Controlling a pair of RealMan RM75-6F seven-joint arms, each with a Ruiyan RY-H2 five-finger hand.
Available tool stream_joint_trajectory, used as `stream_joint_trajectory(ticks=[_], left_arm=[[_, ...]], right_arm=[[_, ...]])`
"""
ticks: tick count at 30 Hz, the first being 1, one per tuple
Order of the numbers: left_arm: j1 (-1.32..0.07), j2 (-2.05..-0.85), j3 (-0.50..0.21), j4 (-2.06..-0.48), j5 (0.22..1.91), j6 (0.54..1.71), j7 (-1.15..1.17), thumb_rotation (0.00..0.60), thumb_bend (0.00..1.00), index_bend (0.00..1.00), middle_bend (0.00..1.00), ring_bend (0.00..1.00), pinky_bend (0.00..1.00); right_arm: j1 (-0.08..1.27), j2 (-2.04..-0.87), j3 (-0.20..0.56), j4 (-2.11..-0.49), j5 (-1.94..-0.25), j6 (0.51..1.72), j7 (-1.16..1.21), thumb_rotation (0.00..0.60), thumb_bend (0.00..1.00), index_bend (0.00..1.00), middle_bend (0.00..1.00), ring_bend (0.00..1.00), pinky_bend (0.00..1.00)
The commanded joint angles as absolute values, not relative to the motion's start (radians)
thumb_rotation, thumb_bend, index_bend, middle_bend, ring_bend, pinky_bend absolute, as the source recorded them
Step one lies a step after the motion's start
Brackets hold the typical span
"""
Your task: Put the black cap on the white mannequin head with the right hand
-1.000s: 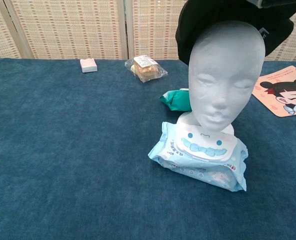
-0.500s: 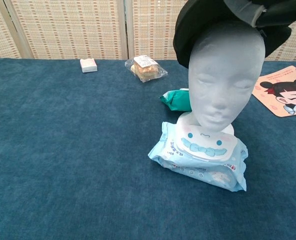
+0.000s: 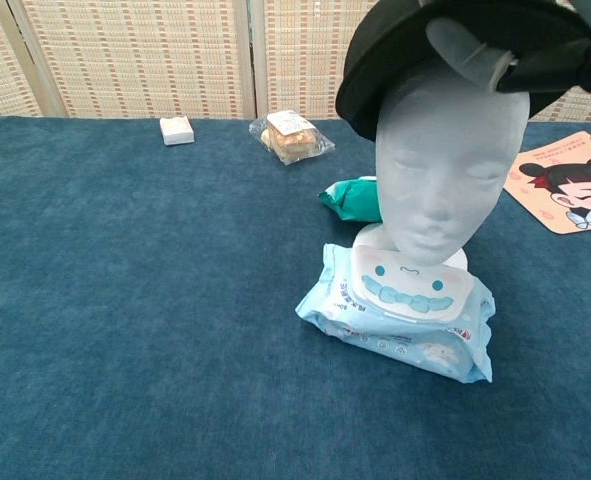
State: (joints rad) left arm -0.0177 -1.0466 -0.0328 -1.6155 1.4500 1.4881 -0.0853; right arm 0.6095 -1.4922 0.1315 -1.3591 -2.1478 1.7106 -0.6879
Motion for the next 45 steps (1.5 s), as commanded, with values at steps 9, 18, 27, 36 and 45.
stream_joint_trajectory(ticks=[9,18,27,36,45], left_arm=[[-0.017,-1.047,-0.033,-1.616,1.450,1.488,-0.084,0.600,0.12,0.47,0.45,0.35,0.54],[-0.017,-1.047,-0.032,-1.617,1.451,1.489,-0.080,0.600,0.12,0.47,0.45,0.35,0.54],[-0.018,-1.050,-0.030,-1.618,1.452,1.487,-0.073,0.600,0.12,0.47,0.45,0.35,0.54],[-0.019,-1.049,-0.031,-1.618,1.450,1.484,-0.072,0.600,0.12,0.47,0.45,0.35,0.54],[-0.019,-1.050,-0.030,-1.617,1.451,1.485,-0.073,0.600,0.12,0.47,0.45,0.35,0.54]], right_arm=[[0.592,-1.510,0.117,-1.341,-2.167,1.695,-0.691,0.600,0.47,0.67,0.51,0.30,0.52],[0.572,-1.521,0.101,-1.319,-2.192,1.704,-0.692,0.600,0.47,0.67,0.51,0.30,0.52],[0.549,-1.549,0.081,-1.270,-2.206,1.726,-0.667,0.600,0.47,0.67,0.51,0.30,0.52],[0.536,-1.577,0.066,-1.234,-2.211,1.731,-0.649,0.600,0.47,0.67,0.51,0.30,0.52],[0.516,-1.593,0.048,-1.220,-2.215,1.730,-0.652,0.600,0.47,0.67,0.51,0.30,0.52]])
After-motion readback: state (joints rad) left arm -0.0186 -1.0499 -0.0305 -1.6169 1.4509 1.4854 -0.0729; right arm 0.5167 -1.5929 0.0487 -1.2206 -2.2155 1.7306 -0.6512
